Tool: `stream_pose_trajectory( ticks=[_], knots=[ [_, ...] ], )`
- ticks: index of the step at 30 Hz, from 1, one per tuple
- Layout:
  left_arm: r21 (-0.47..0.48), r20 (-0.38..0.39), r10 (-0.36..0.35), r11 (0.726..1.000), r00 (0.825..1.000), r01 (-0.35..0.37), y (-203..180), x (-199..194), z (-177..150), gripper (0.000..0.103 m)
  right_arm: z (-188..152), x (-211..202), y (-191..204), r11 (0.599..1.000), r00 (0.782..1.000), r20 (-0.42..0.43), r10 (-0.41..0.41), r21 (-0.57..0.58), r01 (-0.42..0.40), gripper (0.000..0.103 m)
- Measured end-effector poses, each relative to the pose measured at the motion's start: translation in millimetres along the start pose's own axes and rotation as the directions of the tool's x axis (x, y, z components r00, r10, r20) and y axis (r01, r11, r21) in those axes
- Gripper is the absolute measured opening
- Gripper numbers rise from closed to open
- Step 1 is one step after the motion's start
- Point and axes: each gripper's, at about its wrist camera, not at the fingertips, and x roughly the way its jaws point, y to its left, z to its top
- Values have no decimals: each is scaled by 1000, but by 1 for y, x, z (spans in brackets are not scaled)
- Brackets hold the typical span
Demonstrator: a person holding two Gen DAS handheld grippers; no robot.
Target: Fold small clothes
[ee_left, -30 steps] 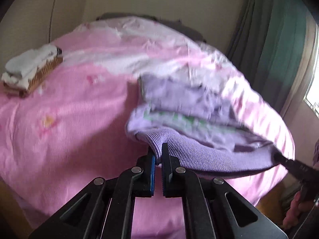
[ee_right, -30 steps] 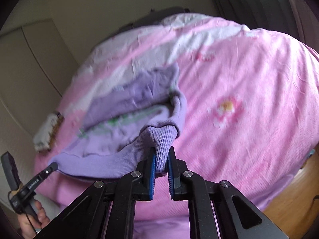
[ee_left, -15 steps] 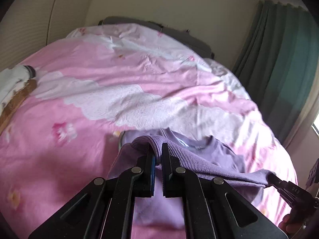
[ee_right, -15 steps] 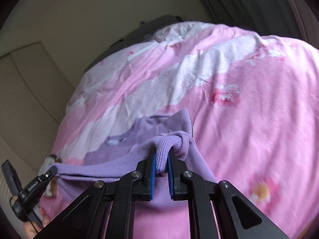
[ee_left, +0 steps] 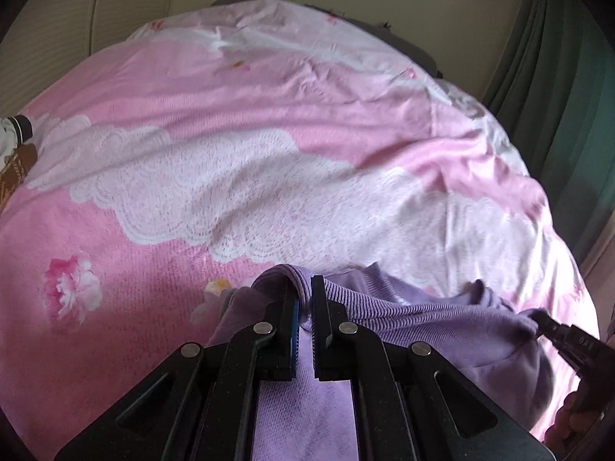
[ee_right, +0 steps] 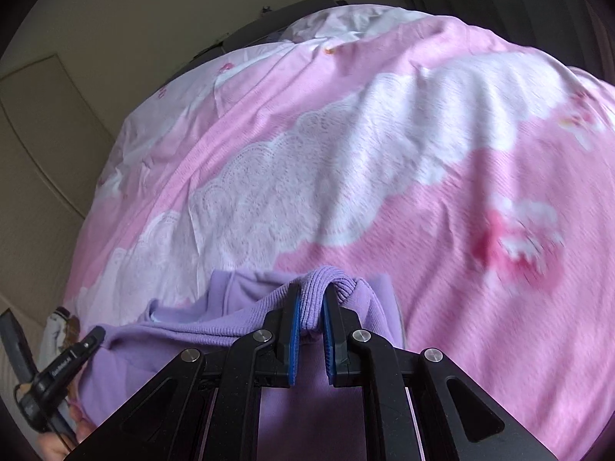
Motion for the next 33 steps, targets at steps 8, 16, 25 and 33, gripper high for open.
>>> stream_pose_trajectory(
  ticks=[8, 16, 25, 33],
  knots=[
    [60, -8, 49, 997, 999, -48, -6, 10, -3, 8, -3, 26, 18, 986, 995, 1, -102, -131, 102, 12],
    [202, 59, 71, 976, 996, -81, -19, -38, -2, 26, -7, -14, 32, 972, 989, 73, -128, -188, 140, 63],
    [435, -38, -38, 899, 999, 51, -51, -45, -14, 31, -19, -40, 57, 886, 979, 143, -144, -421, 192, 67],
    [405, -126, 7, 913, 992, 45, -34, 11, -26, 35, -36, 13, 67, 823, 984, 29, -175, -545, 162, 66]
  ],
)
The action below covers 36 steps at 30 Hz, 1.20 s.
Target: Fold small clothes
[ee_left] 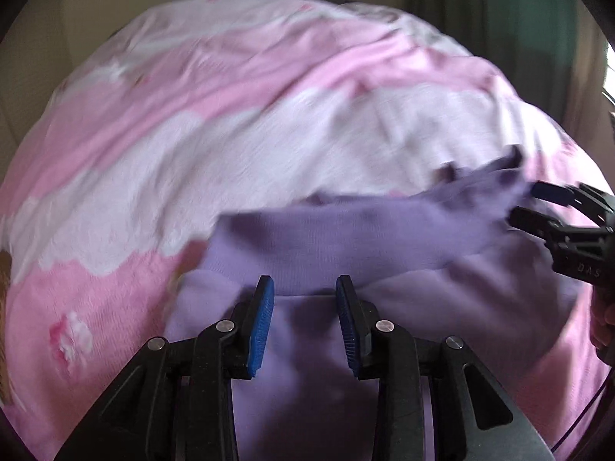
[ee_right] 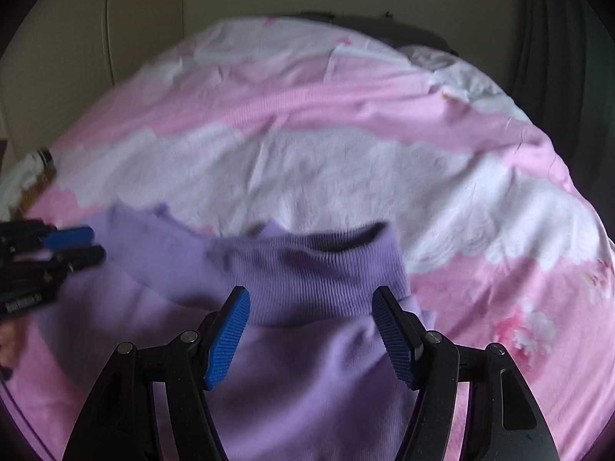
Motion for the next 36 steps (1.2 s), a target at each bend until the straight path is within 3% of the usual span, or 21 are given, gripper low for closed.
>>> stream_pose_trajectory(
  ticks=[4, 8, 12, 17, 20, 23, 27, 34, 35, 36],
  knots=[
    [-41, 17, -30, 999, 999, 30, 17, 13, -11, 35, -15, 18, -10, 1000, 1000, -21, -1, 30, 2, 64],
    [-17, 32, -1, 1000, 999, 1, 8, 5, -12, 35, -16, 14, -7, 999, 1000, -7, -19, 34, 20, 64],
    [-29, 61, 12, 1000, 998, -10, 9, -23, -19, 45, -18, -23, -2, 999, 998, 54, -17, 47, 15, 64],
    [-92, 141, 51, 995, 989, -38, 18, -82, -60, 57, -44, -75, 4, 996, 992, 107, -60, 76, 52, 66],
    [-127, 135, 78, 990, 988, -61, 22, -97, -89, 57, -66, -93, 8, 989, 988, 101, -119, 105, 108, 66],
    [-128, 94, 106, 987, 990, -94, 22, -87, -108, 57, -82, -95, 5, 982, 987, 79, -141, 140, 129, 66],
    [-175, 65, 92, 981, 994, -79, 27, -72, -117, 53, -94, -79, -13, 968, 991, 7, -130, 217, 126, 66],
    [-150, 111, 53, 988, 992, -36, 18, -66, -111, 53, -92, -61, -27, 962, 999, -19, -31, 270, 35, 65],
    [-143, 111, 48, 989, 993, -32, 16, -65, -109, 49, -92, -59, -27, 963, 1000, -18, -18, 268, 23, 60],
    [-137, 112, 39, 990, 993, -23, 15, -64, -107, 40, -93, -56, -27, 963, 1000, -21, 10, 270, -4, 45]
  ],
)
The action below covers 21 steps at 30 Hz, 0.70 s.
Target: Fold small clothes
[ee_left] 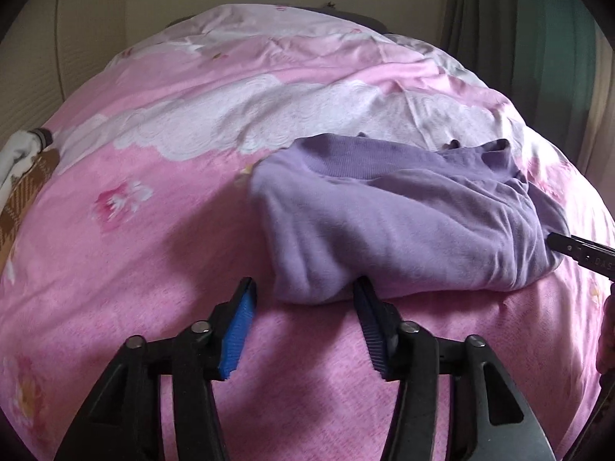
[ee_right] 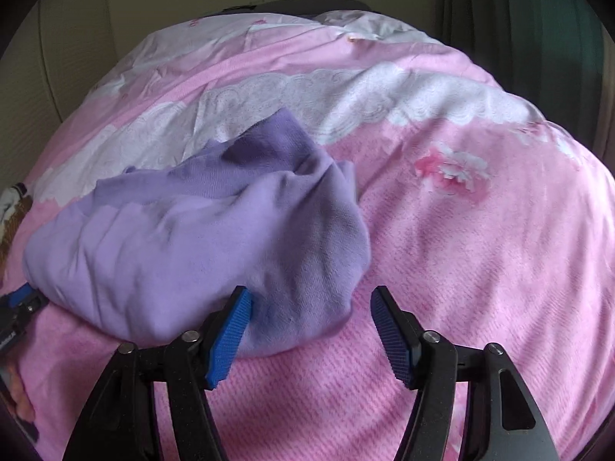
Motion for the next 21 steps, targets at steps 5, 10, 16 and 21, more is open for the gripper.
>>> stream_pose_trajectory(
  ticks=[5, 10, 16, 21],
  knots=[
    [19, -17, -18, 1000, 1000, 18, -5, 4, 6, 27, -5, 0, 1, 1000, 1000, 3, 8, -22, -8, 24],
    [38, -52, 9, 999, 999, -7, -6, 5, 0, 25, -7, -9, -3, 1000, 1000, 14, 11, -8, -11, 20],
    [86, -57, 33, 996, 998, -28, -9, 10, -10, 26, -20, 11, -2, 998, 999, -37, -36, -55, 34, 27],
    [70, -46, 43, 997, 998, -40, -10, -12, -5, 29, -11, -13, -3, 998, 999, 28, -19, -52, 21, 47]
  ],
)
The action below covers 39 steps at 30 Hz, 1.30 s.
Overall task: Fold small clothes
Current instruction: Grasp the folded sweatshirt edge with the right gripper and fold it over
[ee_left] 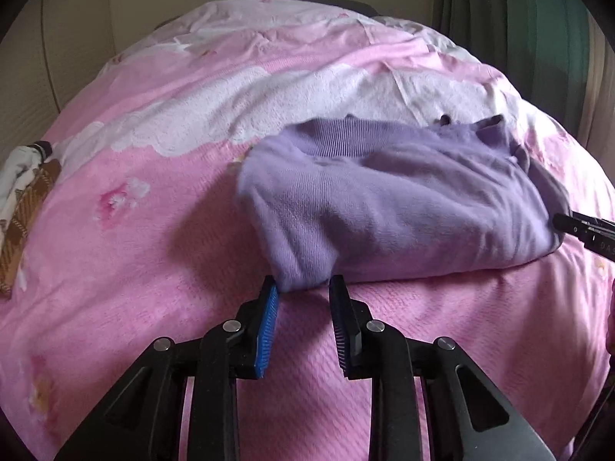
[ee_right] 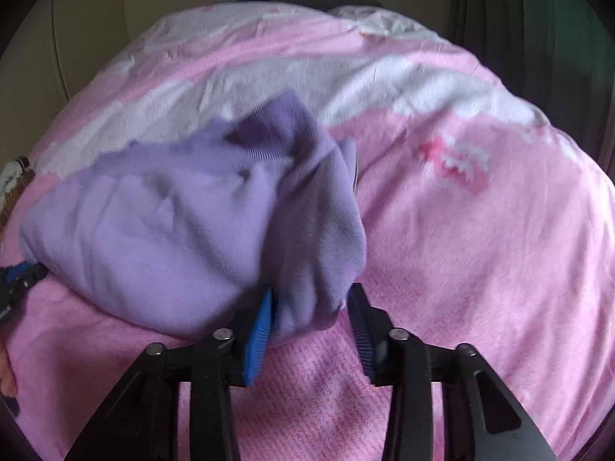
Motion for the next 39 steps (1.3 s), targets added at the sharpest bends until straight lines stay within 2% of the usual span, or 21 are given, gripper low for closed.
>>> stream_pose_trajectory(
  ticks=[4, 8, 12, 13, 15, 17, 20, 22, 23, 24, 26, 29, 30, 32, 33, 39],
  knots=[
    [-13, 52, 20, 1000, 998, -20, -11, -25, 13, 36, 14, -12, -11, 999, 996, 71, 47, 25, -49, 63],
    [-27, 74, -7, 1000, 997, 9, -29, -25, 44, 44, 38, 2, -23, 994, 993, 71, 94, 54, -98, 65],
    [-62, 75, -51, 997, 996, 55, -42, -13, 75, 56, 63, 32, -38, 975, 984, 30, 177, 130, -180, 65],
    [-78, 81, -66, 994, 995, 73, -45, -10, 82, 56, 67, 42, -43, 970, 981, 5, 196, 148, -194, 65],
    [-101, 86, -80, 991, 993, 89, -47, -7, 90, 66, 69, 63, -50, 959, 972, -70, 224, 193, -207, 65],
    [-103, 94, -70, 992, 993, 79, -50, -5, 95, 68, 65, 82, -56, 939, 949, -130, 288, 232, -253, 65],
    [-88, 82, -52, 994, 995, 59, -52, 1, 98, 68, 59, 93, -54, 935, 938, -136, 318, 212, -286, 65],
    [-89, 67, -48, 995, 997, 54, -50, 6, 98, 68, 59, 97, -51, 916, 920, -128, 370, 213, -339, 60],
    [-93, 59, -48, 994, 997, 54, -49, 8, 97, 68, 59, 100, -49, 896, 900, -129, 417, 226, -382, 44],
    [-96, 53, -50, 994, 997, 55, -47, 10, 96, 68, 58, 102, -48, 875, 879, -134, 458, 242, -419, 35],
    [-92, 47, -46, 994, 998, 50, -46, 11, 94, 68, 56, 106, -45, 875, 878, -136, 460, 237, -422, 35],
    [-70, 35, -33, 997, 999, 36, -45, 12, 92, 68, 51, 117, -56, 825, 844, -115, 524, 314, -470, 34],
    [-58, 32, -28, 998, 999, 30, -46, 12, 92, 68, 51, 119, -59, 810, 836, -109, 538, 340, -477, 28],
    [-44, 32, -25, 999, 999, 26, -47, 8, 90, 68, 52, 116, -58, 821, 848, -116, 518, 345, -454, 18],
    [-45, 33, -29, 999, 999, 31, -46, 5, 88, 68, 52, 112, -55, 829, 856, -118, 503, 344, -440, 17],
    [-82, 34, -9, 997, 999, 11, -21, -16, 83, 68, 75, 65, -10, 902, 928, -126, 350, 311, -298, 15]
  ],
)
